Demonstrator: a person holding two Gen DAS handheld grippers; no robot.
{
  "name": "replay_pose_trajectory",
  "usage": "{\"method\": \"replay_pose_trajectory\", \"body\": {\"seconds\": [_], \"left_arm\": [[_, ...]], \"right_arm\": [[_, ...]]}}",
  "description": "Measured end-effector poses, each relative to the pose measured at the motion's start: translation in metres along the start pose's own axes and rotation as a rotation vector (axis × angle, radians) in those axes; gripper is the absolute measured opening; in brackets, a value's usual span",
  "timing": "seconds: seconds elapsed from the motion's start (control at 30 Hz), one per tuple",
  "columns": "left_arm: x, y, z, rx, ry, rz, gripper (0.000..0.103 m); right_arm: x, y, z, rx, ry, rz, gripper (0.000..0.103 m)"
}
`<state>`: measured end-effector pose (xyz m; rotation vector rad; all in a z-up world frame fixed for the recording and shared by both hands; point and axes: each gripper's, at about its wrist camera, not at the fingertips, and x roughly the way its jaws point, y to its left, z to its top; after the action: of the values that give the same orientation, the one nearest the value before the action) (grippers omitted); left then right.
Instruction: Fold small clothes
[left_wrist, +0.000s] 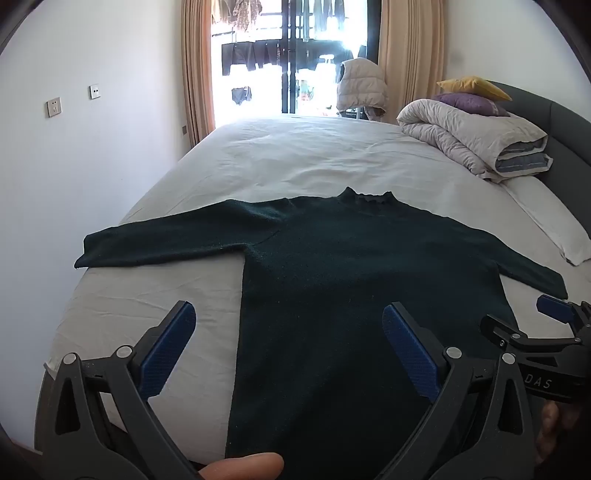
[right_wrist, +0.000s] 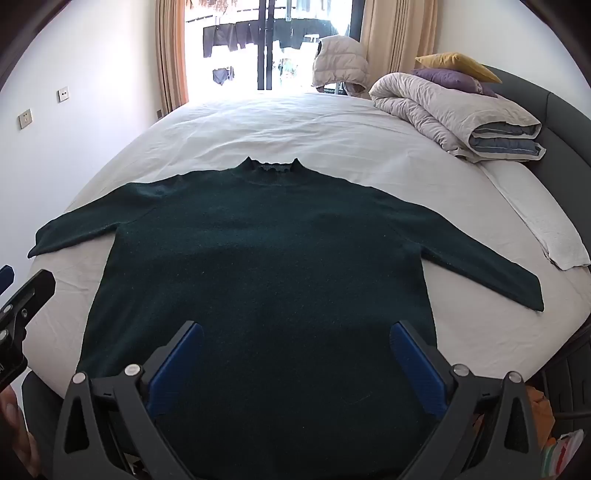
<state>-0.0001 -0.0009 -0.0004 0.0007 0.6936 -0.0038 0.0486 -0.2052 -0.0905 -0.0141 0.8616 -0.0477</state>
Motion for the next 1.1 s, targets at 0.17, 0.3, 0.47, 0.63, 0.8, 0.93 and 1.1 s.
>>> {"method": "replay_pose_trajectory", "body": {"seconds": [0.17,0.3,0.47,0.63,0.8,0.93,1.1], "left_arm": [[0.005,0.004,-0.004,-0.011,0.011,-0.010,0.103],[0.008,0.005,-0.006,-0.006,0.006,-0.009,0.103],[0.007,0.004,-0.005,-0.012,0.012,-0.004,0.103],[0.009,0.006,-0.006,-0.011,0.013,-0.003,0.103],[0.013,0.008,-0.010,-0.013,0.016,-0.001,0.103],[0.013,0.008,-0.010,-0.013,0.017,-0.001,0.103],[0.013,0.008,-0.010,-0.014,0.018,-0.002,0.103]], "right_arm": [[0.001,0.001,0.000,-0.001,-0.002,0.000,0.103],[0.001,0.001,0.000,-0.002,-0.002,-0.002,0.103],[0.001,0.001,-0.001,-0.003,-0.001,-0.002,0.103],[0.001,0.000,-0.001,-0.005,-0.003,-0.008,0.103],[0.001,0.001,-0.003,-0.004,-0.004,-0.008,0.103],[0.001,0.002,-0.002,-0.006,-0.004,-0.009,0.103],[0.000,0.001,-0.003,-0.006,-0.002,-0.009,0.103]]}}
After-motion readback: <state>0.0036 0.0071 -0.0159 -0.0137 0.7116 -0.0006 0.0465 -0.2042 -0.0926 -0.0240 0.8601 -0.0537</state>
